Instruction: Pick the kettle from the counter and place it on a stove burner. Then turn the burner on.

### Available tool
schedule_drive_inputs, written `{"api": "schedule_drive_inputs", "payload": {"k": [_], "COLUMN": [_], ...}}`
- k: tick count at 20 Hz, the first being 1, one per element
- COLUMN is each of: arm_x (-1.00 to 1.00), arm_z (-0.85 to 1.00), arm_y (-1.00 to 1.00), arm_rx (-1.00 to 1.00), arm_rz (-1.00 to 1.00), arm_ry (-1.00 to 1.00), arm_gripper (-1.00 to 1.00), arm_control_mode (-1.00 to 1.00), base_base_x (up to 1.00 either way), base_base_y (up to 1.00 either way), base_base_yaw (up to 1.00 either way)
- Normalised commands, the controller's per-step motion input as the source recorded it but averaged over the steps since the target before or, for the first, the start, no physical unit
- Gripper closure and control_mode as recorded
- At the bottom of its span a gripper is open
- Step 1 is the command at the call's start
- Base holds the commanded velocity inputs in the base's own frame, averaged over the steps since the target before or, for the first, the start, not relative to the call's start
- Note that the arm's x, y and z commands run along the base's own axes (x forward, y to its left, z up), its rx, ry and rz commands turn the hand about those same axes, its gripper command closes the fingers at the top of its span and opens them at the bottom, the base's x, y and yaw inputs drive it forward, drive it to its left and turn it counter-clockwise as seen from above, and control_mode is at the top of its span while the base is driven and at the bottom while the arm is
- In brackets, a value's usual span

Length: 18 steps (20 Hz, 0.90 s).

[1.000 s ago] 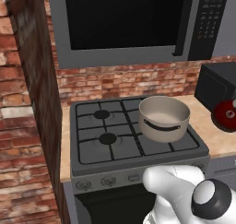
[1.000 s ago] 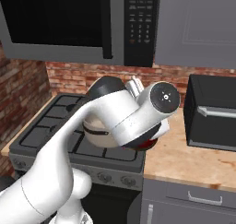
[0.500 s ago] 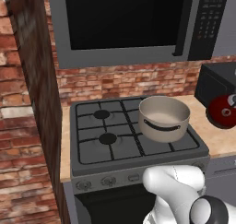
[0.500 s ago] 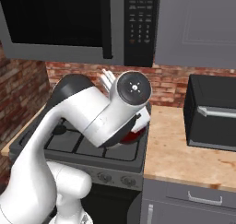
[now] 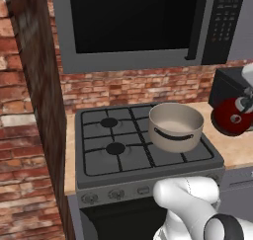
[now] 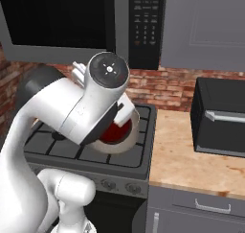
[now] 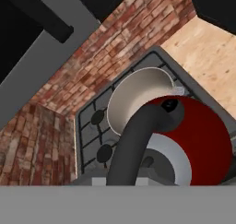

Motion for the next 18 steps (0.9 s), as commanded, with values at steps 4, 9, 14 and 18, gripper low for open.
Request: {"api": "schedule_drive_inputs", "payload": {"k": [4, 9, 14, 18], "arm_x": [-0.20, -0.17, -0.08, -0.01], "arm_z": [0.01, -0.01, -0.01, 0.00], "arm_y": [0.69, 0.78, 0.83, 0.68], "arm_rx": [-0.03, -0.01, 0.00, 0.00], "arm_rz": [0.17, 0.16, 0.13, 0.12], "arm_ry": [0.00, 0.00, 0.00, 0.00], "arm_gripper": [1.00, 1.00, 1.00, 1.00], "arm_control_mode": [-1.00, -1.00, -1.00, -1.00], "base_base_x": [0.00, 0.00, 0.00, 0.00], "base_base_y": [0.00, 0.00, 0.00, 0.00], "base_base_yaw": [0.00, 0.00, 0.00, 0.00]}}
